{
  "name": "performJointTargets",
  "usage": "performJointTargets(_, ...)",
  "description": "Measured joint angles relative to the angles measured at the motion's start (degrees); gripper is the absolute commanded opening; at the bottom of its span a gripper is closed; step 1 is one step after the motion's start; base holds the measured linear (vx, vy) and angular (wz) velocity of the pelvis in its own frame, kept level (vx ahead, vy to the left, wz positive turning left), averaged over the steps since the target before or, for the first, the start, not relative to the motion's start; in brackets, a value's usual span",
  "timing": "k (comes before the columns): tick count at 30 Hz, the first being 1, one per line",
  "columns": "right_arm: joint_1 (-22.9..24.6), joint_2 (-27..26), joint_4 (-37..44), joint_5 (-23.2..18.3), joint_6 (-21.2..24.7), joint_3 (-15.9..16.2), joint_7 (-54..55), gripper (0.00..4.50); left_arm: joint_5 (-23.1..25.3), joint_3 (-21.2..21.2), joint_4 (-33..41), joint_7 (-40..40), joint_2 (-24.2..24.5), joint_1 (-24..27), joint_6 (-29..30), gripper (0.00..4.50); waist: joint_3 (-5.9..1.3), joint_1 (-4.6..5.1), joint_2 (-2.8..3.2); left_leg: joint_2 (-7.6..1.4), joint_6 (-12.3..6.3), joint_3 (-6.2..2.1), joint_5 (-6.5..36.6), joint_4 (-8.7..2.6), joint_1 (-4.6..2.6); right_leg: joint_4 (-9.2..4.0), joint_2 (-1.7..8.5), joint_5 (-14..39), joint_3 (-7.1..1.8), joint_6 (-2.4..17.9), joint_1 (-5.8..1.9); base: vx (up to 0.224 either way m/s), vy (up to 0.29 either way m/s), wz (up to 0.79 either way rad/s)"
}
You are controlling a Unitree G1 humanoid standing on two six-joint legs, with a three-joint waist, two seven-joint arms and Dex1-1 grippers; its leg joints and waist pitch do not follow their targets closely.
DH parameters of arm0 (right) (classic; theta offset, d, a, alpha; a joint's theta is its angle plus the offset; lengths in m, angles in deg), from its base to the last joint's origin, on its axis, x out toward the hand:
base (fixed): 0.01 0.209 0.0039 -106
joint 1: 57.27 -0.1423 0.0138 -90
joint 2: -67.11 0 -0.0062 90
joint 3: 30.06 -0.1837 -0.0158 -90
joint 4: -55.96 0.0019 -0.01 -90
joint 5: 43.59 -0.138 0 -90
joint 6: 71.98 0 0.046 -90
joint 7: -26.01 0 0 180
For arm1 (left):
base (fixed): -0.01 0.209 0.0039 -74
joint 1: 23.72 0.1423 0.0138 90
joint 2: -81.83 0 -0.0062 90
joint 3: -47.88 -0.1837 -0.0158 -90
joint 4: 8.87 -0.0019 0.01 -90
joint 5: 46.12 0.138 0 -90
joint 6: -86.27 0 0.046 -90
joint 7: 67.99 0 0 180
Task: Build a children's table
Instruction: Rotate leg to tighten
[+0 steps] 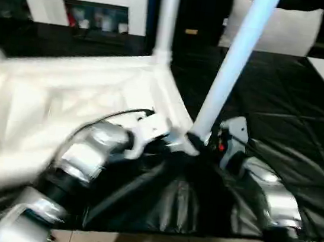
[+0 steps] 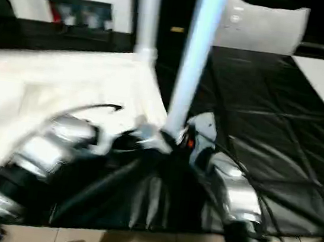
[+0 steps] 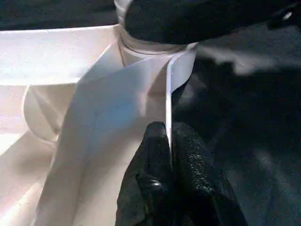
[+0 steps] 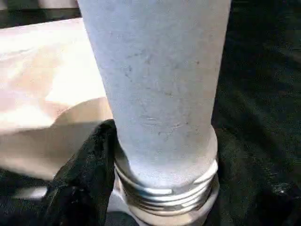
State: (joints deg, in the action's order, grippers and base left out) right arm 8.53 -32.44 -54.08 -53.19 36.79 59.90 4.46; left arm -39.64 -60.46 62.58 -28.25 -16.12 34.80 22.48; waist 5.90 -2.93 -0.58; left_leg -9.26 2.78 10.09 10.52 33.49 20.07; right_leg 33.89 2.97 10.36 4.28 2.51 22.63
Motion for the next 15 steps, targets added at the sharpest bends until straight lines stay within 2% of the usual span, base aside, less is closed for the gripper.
performJointTargets(4,-0.4,-1.2,0.0,1.3,0.4,-0.1,3.0,2.73,0.9,-0.1,0.7,-2.1,-1.6,0.1,2.3,0.0,-0.01,0.16,-0.01,-0.01,-0.02,-0.02,0.0,-0.02,0.03,-0.33,0.1,0.0,0.24,0.0,-0.09,0.0,0.0,0.0)
performJointTargets(6,-0.2,-1.2,0.2,1.3,0.5,-0.1,2.9,2.73,1.2,-0.5,1.1,-2.2,-1.4,0.2,2.4,0.0,-0.02,0.32,0.0,-0.07,-0.06,-0.04,0.0,-0.06,0.06,-0.71,0.23,0.0,0.64,0.0,-0.27,0.0,0.0,0.0)
performJointTargets(8,0.1,-1.2,0.4,1.2,0.3,-0.1,2.6,3.43,1.3,-1.0,1.6,-2.1,-0.7,0.2,2.2,0.0,-0.03,0.45,-0.01,-0.11,-0.18,-0.05,0.0,-0.05,0.06,-0.86,0.34,0.0,0.9,0.0,-0.39,0.0,0.0,0.0)
performJointTargets(11,0.8,-1.3,0.6,1.1,-0.3,-0.1,2.3,3.49,1.3,-1.8,2.1,-1.8,-0.2,0.2,2.0,0.0,-0.03,0.54,-0.02,-0.08,-0.31,-0.05,0.1,-0.02,0.06,-0.86,0.41,0.0,0.93,0.0,-0.46,0.0,0.0,0.0)
performJointTargets(12,1.3,-1.0,0.9,0.8,-0.6,-0.2,1.9,3.68,1.3,-2.1,1.9,-1.7,0.0,0.1,1.1,0.0,-0.03,0.44,-0.01,-0.07,-0.32,-0.05,0.1,-0.04,0.06,-0.85,0.41,0.0,0.93,0.0,-0.47,0.0,0.0,0.0)
performJointTargets(15,2.4,0.4,2.0,0.3,-0.9,-0.1,-0.8,3.81,1.8,-2.3,0.9,-1.2,1.2,-0.2,-0.8,0.0,-0.05,0.23,0.03,-0.08,-0.3,-0.06,0.1,-0.17,0.04,-0.82,0.41,-0.2,0.96,-0.1,-0.47,0.0,0.0,0.0)
